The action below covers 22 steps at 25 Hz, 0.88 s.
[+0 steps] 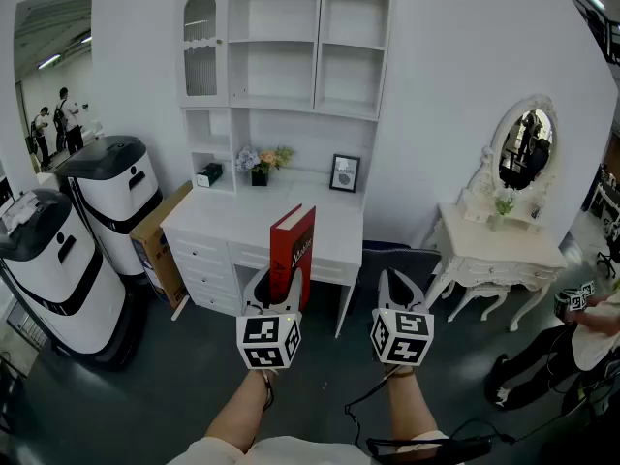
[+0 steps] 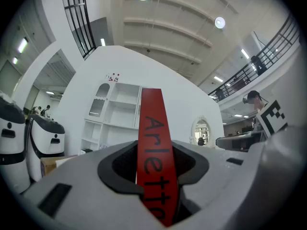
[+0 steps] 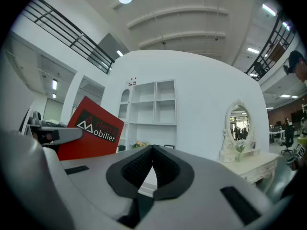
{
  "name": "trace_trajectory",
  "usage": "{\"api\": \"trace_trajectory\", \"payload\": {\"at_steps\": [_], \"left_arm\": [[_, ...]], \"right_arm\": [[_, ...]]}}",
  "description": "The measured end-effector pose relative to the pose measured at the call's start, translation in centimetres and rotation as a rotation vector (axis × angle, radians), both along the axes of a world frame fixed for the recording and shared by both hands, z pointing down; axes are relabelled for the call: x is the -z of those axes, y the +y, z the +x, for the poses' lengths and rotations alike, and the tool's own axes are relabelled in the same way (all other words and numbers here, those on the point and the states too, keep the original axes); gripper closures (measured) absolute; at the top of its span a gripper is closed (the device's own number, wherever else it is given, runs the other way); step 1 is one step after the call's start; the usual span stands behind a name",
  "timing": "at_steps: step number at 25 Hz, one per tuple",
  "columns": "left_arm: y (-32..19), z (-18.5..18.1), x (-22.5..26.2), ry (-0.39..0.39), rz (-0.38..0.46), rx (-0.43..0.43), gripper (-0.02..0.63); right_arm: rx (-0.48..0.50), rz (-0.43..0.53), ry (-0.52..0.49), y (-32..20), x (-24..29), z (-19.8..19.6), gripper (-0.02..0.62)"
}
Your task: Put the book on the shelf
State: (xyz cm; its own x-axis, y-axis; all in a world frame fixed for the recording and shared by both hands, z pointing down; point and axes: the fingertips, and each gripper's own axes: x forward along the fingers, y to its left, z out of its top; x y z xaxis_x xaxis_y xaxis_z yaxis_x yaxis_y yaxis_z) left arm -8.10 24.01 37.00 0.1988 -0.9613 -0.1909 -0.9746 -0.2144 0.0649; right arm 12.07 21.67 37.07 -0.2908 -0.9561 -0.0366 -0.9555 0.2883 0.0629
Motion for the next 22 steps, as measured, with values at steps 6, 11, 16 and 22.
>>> {"api": "trace_trajectory", "payload": {"at_steps": [6,11,16,22], "left_arm": [[0.3,-0.9,0.1,0.006,0.007,0.008,0.436],[0.6,-1.7,0.6,0.005,0.017,0.007,0.436],[0.5,-2.8,0.3,-0.001,0.016,-0.007,0.436],[-0.5,-3.7,0.2,-0.028,0.016,-0.037,0.436]], "right_arm": [[0.006,-0.002,0.009,0.2,-0.1,-0.7,0.575],[0.011,0.006,-0.02,0.4,0.1,-1.5,0.574],[0.014,-0.002,-0.051,0.2,-0.2,-2.9,0.574],[0.001,-0.022,-0.053,-0.4,-1.1,-4.5,0.574]]}}
